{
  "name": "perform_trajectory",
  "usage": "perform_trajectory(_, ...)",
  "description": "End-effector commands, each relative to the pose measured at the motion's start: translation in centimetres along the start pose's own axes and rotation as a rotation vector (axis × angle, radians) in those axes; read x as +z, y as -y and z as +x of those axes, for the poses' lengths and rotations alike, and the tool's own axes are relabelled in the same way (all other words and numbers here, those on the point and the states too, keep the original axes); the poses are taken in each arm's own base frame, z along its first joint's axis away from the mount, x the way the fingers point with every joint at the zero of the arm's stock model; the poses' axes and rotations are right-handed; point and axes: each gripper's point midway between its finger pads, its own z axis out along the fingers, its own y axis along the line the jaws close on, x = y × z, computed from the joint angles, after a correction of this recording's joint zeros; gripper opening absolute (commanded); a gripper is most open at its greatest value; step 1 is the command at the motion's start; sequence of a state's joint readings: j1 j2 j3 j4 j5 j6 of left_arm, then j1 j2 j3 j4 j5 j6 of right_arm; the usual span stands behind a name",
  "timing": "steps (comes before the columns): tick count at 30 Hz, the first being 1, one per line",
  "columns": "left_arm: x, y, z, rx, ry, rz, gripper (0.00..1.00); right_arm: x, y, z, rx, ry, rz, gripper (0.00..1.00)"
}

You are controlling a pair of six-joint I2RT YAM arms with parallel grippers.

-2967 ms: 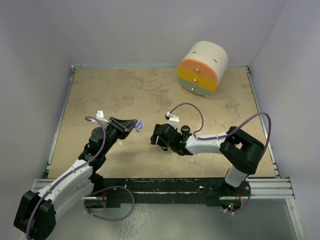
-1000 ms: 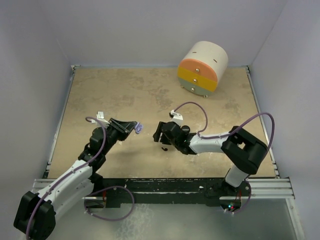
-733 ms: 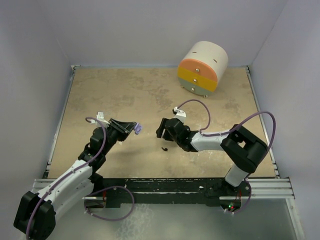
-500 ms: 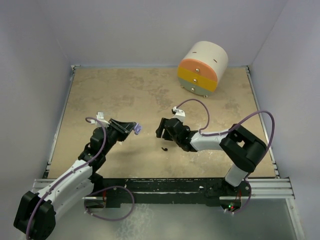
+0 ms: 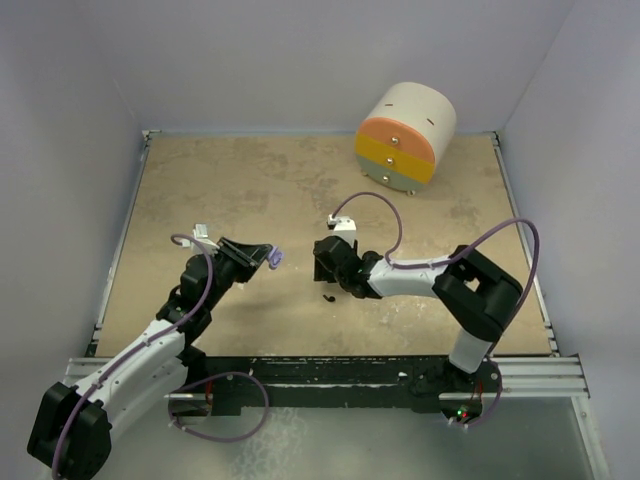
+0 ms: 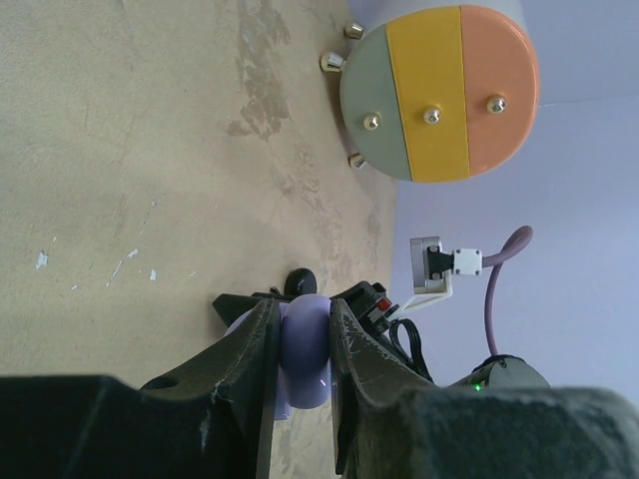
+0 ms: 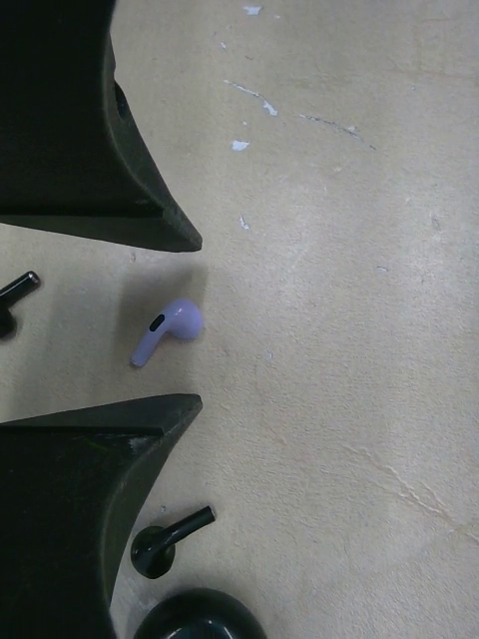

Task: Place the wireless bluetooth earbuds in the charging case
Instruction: Pick up the earbud from the center of the board.

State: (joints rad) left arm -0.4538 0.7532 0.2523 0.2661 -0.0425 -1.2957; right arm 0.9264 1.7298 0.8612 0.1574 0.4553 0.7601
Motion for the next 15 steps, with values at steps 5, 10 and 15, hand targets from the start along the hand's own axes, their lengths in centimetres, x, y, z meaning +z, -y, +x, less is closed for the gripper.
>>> perform_trajectory(5,-0.1,2.3,-1.1,0.020,0.036,0.063,0.00,0.1,4.0,4.7,-0.234,-0.162,0.160,0.58)
perform_trajectory(10,-0.2,1.9,-1.1,0.020,0.041,0.056,0.00,0.6,3.4,5.1,-0.283,-0.179,0.165,0.55)
perform_trajectory(15,-0.3,1.6,-1.1,0.019,0.043,0.049,0.00,0.8,3.5,6.2,-0.311,-0.205,0.177,0.50)
